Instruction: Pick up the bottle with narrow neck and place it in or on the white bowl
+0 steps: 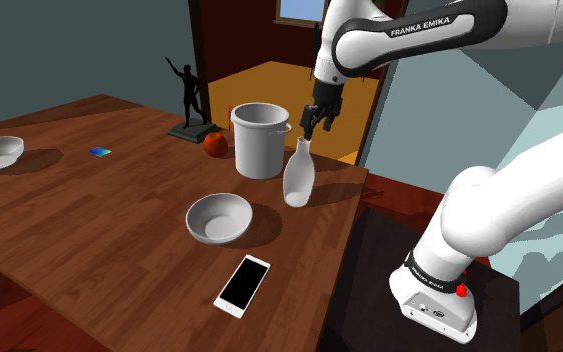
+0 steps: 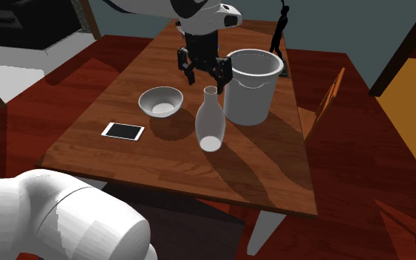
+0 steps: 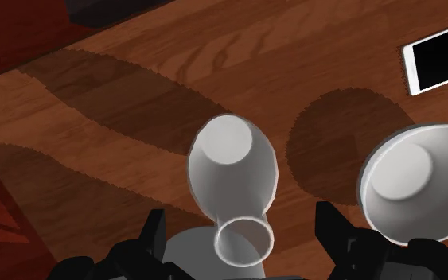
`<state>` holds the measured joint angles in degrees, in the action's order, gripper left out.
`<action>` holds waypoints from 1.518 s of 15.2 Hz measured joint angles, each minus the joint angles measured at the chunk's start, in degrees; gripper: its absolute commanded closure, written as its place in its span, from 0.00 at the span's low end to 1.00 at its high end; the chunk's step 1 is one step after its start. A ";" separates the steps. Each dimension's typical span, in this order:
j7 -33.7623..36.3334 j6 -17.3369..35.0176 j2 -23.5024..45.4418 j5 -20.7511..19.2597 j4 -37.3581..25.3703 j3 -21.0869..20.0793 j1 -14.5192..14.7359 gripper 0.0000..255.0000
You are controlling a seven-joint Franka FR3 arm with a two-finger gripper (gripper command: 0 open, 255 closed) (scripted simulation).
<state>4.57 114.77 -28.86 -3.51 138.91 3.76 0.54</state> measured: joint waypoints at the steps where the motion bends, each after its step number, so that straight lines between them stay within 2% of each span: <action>1: -0.46 1.29 1.89 0.48 -0.38 0.40 0.16 0.00; 4: -0.91 4.63 5.29 1.25 -0.07 0.82 0.49 0.00; 10: -0.99 9.62 7.44 1.37 2.79 1.00 0.54 0.00; 16: -1.00 10.32 7.80 1.38 3.10 1.03 0.55 0.00; 17: -1.00 10.33 7.80 1.38 3.11 1.03 0.55 1.00; 23: -1.00 10.35 7.80 1.38 3.09 1.03 0.55 1.00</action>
<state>3.57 125.12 -21.05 -2.12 142.00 4.79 1.09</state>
